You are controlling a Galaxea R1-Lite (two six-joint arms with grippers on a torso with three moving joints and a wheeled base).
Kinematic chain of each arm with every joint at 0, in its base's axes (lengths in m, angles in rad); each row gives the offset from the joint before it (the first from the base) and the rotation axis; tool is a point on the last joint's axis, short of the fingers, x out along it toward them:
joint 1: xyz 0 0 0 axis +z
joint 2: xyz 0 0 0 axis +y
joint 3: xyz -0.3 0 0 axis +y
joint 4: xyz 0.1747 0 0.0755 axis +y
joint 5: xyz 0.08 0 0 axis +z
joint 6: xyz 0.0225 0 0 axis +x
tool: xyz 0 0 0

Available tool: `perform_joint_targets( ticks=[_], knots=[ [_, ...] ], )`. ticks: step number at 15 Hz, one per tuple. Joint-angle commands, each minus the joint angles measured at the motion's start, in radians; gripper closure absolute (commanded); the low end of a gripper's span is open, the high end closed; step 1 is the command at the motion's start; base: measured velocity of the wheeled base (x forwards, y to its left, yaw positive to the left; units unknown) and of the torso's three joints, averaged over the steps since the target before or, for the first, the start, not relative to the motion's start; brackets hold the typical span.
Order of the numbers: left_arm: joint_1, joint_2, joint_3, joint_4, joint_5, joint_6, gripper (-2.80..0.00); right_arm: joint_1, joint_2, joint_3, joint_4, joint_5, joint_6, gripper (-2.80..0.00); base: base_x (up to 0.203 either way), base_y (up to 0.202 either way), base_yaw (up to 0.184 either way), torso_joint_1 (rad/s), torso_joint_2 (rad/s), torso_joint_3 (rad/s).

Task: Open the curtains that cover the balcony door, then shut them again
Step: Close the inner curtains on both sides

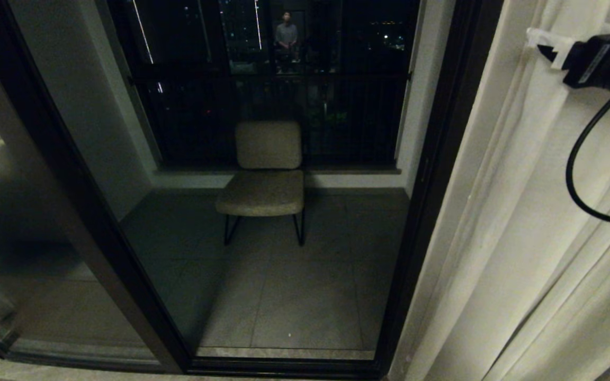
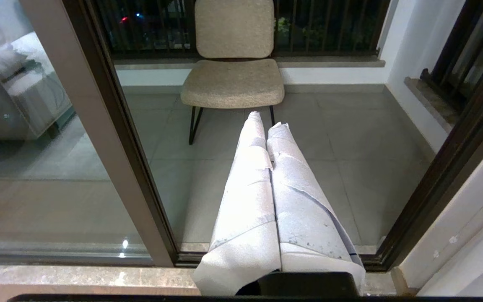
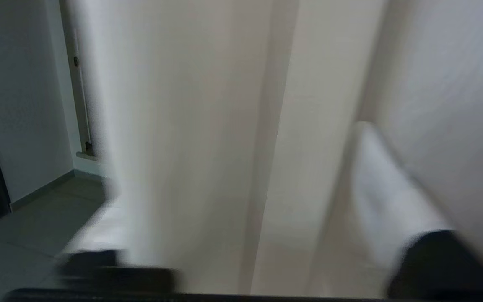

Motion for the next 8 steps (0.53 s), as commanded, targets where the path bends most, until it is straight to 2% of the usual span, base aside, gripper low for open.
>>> perform_joint_targets(
  ticks=[1, 8],
  knots=[
    [0.000, 0.000, 0.000, 0.000, 0.000, 0.000, 0.00, 0.000, 0.006, 0.000, -0.010, 0.001, 0.001, 0.00, 0.000, 0.000, 0.000, 0.000, 0.00, 0.000],
    [0.000, 0.000, 0.000, 0.000, 0.000, 0.000, 0.00, -0.002, 0.008, 0.006, -0.030, 0.000, 0.008, 0.00, 0.000, 0.000, 0.000, 0.000, 0.00, 0.000]
  ],
)
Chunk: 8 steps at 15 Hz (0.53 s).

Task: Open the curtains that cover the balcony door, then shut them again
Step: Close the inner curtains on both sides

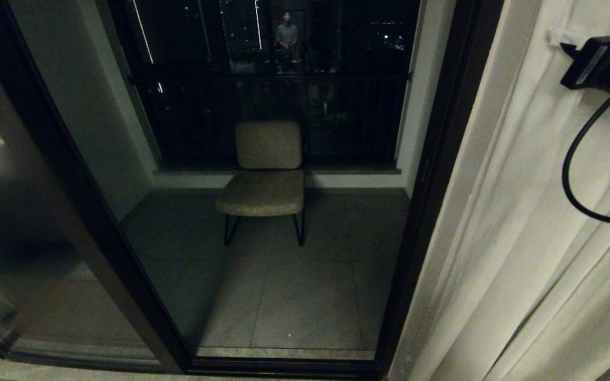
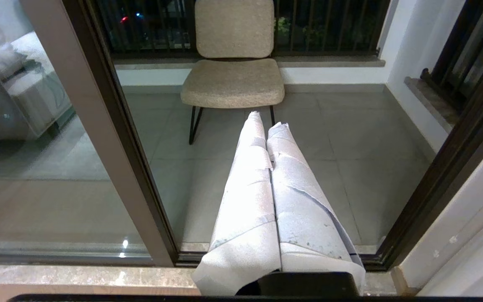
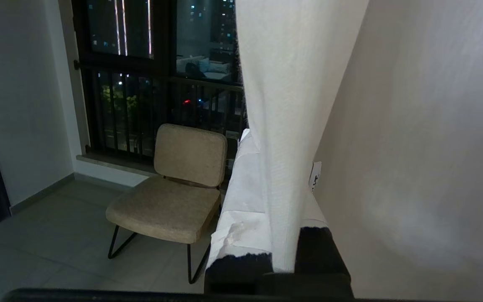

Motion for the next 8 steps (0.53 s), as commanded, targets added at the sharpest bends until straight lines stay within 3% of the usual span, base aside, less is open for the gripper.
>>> perform_joint_targets(
  ticks=[1, 8],
  knots=[
    [0.000, 0.000, 0.000, -0.001, 0.000, 0.000, 0.00, -0.001, -0.003, -0.001, -0.004, 0.001, 0.002, 0.00, 0.000, 0.000, 0.000, 0.000, 0.00, 0.000],
    [0.000, 0.000, 0.000, -0.001, 0.000, 0.000, 0.00, -0.012, -0.012, -0.008, -0.004, 0.001, 0.002, 0.00, 0.000, 0.000, 0.000, 0.000, 0.00, 0.000]
  ],
)
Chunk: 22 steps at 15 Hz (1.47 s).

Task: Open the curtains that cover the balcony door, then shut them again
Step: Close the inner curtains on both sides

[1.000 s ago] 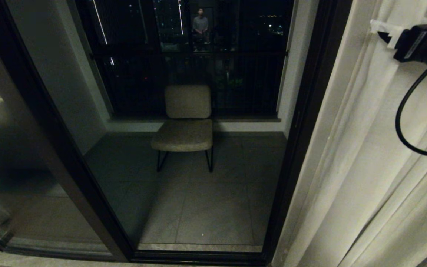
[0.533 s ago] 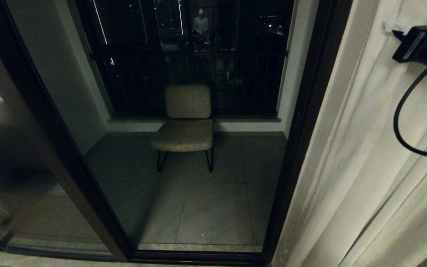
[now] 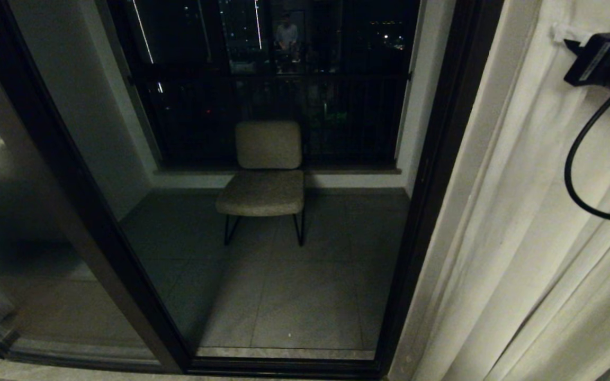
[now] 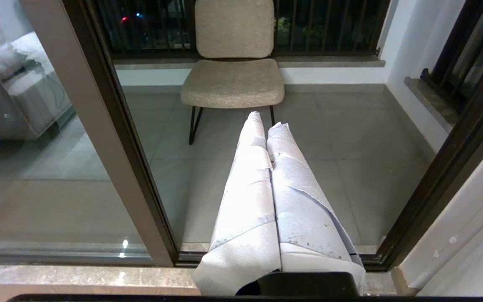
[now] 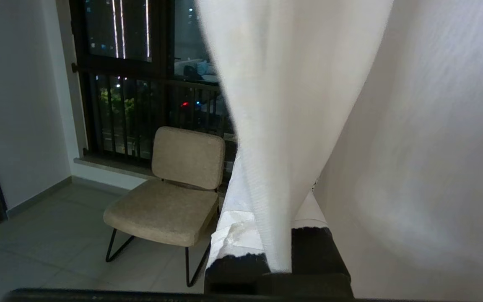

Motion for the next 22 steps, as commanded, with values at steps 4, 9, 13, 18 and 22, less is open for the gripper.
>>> perform_joint_targets(
  ticks=[4, 9, 13, 18, 22],
  knots=[
    [0.000, 0.000, 0.000, 0.000, 0.000, 0.000, 0.00, -0.011, -0.024, 0.008, 0.001, 0.001, 0.000, 0.00, 0.000, 0.000, 0.000, 0.000, 0.00, 0.000],
    [0.000, 0.000, 0.000, 0.000, 0.000, 0.000, 0.00, -0.014, -0.017, 0.012, -0.003, 0.003, 0.000, 0.00, 0.000, 0.000, 0.000, 0.000, 0.00, 0.000],
    [0.000, 0.000, 0.000, 0.000, 0.000, 0.000, 0.00, -0.014, -0.038, 0.057, -0.004, 0.001, 0.000, 0.00, 0.000, 0.000, 0.000, 0.000, 0.00, 0.000],
    [0.000, 0.000, 0.000, -0.002, 0.000, -0.002, 0.00, -0.017, -0.040, 0.061, -0.003, 0.001, 0.000, 0.00, 0.000, 0.000, 0.000, 0.000, 0.00, 0.000],
    [0.000, 0.000, 0.000, 0.000, 0.000, -0.002, 0.00, -0.017, -0.038, 0.069, -0.005, 0.000, -0.004, 0.00, 0.000, 0.000, 0.000, 0.000, 0.00, 0.000]
  ],
)
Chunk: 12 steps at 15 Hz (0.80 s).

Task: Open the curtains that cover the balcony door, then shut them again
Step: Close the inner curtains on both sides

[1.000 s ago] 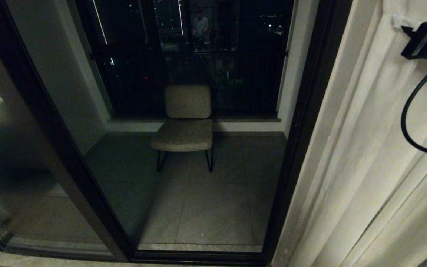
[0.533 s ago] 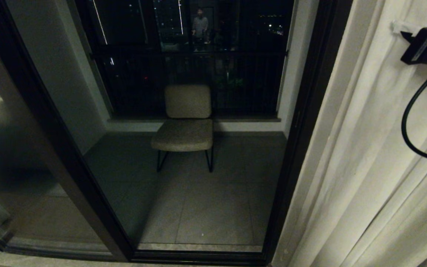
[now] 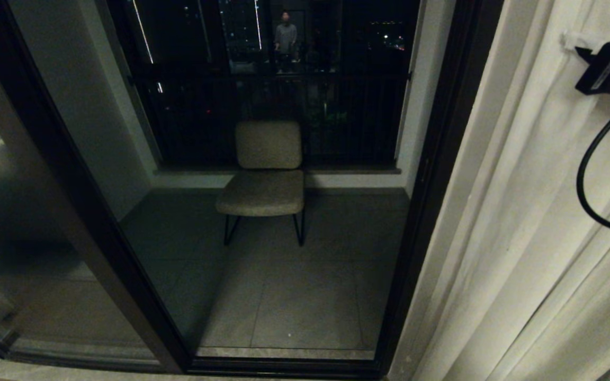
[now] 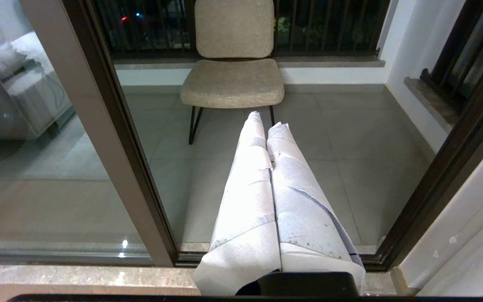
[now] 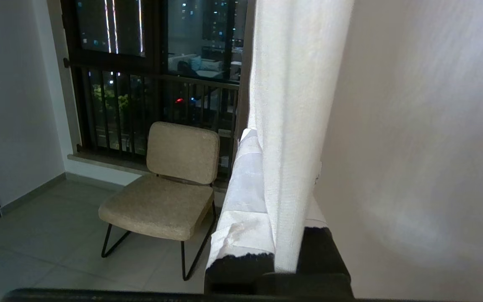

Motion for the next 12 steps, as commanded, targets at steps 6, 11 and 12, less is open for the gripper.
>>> perform_joint_targets(
  ticks=[6, 11, 12],
  knots=[
    [0.000, 0.000, 0.000, -0.002, 0.000, -0.002, 0.00, 0.000, 0.007, 0.004, -0.003, 0.001, 0.001, 0.00, 0.001, 0.056, -0.002, 0.002, 0.00, 0.002],
    [0.000, 0.000, 0.000, -0.002, 0.000, -0.008, 0.00, -0.001, 0.006, 0.016, -0.003, 0.001, -0.001, 0.00, 0.000, 0.191, 0.001, 0.003, 0.00, 0.000],
    [0.000, 0.000, 0.000, -0.002, 0.000, -0.008, 0.00, 0.000, 0.004, 0.021, -0.003, 0.001, -0.002, 0.00, 0.000, 0.197, 0.000, 0.006, 0.00, 0.000]
  ],
)
